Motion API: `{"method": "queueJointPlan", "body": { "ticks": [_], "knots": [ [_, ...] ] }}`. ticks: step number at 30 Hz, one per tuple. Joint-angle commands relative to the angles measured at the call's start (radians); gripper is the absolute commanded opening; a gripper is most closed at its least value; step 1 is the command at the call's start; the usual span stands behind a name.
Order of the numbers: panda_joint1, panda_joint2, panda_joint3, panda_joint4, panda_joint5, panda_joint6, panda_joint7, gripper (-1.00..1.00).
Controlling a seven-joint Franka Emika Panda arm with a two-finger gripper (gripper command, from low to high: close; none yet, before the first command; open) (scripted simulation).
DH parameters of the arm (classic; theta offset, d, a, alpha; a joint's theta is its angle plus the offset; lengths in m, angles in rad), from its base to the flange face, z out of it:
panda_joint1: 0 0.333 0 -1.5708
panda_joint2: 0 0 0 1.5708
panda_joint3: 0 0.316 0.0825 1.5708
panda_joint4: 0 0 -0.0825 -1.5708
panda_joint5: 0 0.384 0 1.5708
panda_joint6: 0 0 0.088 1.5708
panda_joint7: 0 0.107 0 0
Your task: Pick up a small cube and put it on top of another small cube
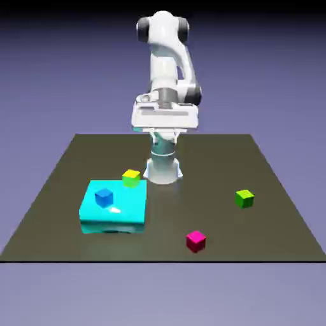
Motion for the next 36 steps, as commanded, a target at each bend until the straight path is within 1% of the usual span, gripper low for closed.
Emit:
{"method": "queueJointPlan", "body": {
  "ticks": [1, 30, 32, 35, 36],
  "knots": [
    [0.001, 0.036, 0.009, 0.028, -0.011, -0.034, -0.003, 0.00],
    [0.033, 1.087, 0.263, 0.842, -0.321, -1.024, -0.084, 0.00],
    [0.033, 1.090, 0.263, 0.844, -0.322, -1.026, -0.084, 0.00],
    [0.033, 1.169, 0.233, 0.789, -0.366, -0.896, -0.054, 0.00],
    [0.033, 1.177, 0.230, 0.784, -0.370, -0.883, -0.051, 0.00]
  ]
}}
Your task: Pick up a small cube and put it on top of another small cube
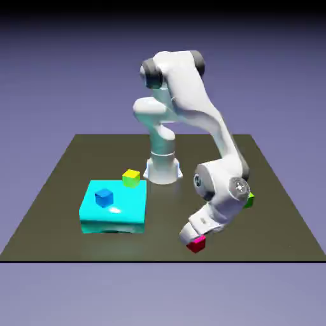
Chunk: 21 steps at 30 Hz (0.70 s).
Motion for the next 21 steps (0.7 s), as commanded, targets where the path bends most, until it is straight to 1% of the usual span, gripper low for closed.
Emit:
{"method": "queueJointPlan", "body": {
  "ticks": [1, 2, 5, 15, 17, 21],
  "knots": [
    [0.000, 0.000, 0.000, 0.000, 0.000, 0.000, 0.000, -1.00],
    [0.000, 0.000, 0.000, 0.000, 0.000, 0.000, 0.000, -1.00],
    [0.000, -0.079, 0.030, 0.055, 0.044, -0.130, -0.030, -1.00],
    [0.352, -0.348, 0.323, -0.244, 0.197, -0.130, 0.187, -1.00],
    [0.372, -0.362, 0.339, -0.262, 0.205, -0.130, 0.200, -1.00],
    [0.395, -0.260, 0.290, -0.343, 0.126, 0.035, 0.253, -1.00]
  ]
}}
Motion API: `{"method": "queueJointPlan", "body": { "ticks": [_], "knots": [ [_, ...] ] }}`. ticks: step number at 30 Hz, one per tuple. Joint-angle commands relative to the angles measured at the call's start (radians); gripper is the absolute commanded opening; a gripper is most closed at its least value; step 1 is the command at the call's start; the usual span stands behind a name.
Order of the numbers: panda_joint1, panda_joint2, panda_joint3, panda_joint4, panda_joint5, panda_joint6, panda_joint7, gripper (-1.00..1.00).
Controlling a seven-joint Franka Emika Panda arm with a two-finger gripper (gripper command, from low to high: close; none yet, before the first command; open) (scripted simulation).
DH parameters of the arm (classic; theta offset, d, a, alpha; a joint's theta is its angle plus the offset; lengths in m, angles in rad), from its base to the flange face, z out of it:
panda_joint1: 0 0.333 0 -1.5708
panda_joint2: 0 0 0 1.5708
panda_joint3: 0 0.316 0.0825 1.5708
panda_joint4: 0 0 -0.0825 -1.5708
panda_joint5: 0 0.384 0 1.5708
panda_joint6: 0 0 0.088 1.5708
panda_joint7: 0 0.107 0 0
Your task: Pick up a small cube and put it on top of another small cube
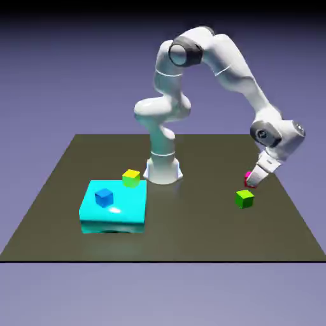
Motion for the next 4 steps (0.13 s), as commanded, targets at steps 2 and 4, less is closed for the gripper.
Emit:
{"method": "queueJointPlan", "body": {
  "ticks": [2, 4],
  "knots": [
    [0.000, 0.000, 0.000, 0.000, -0.004, 0.000, 0.002, 1.00],
    [-0.012, -0.054, 0.026, 0.042, 0.038, -0.087, -0.026, 1.00]
  ]
}}
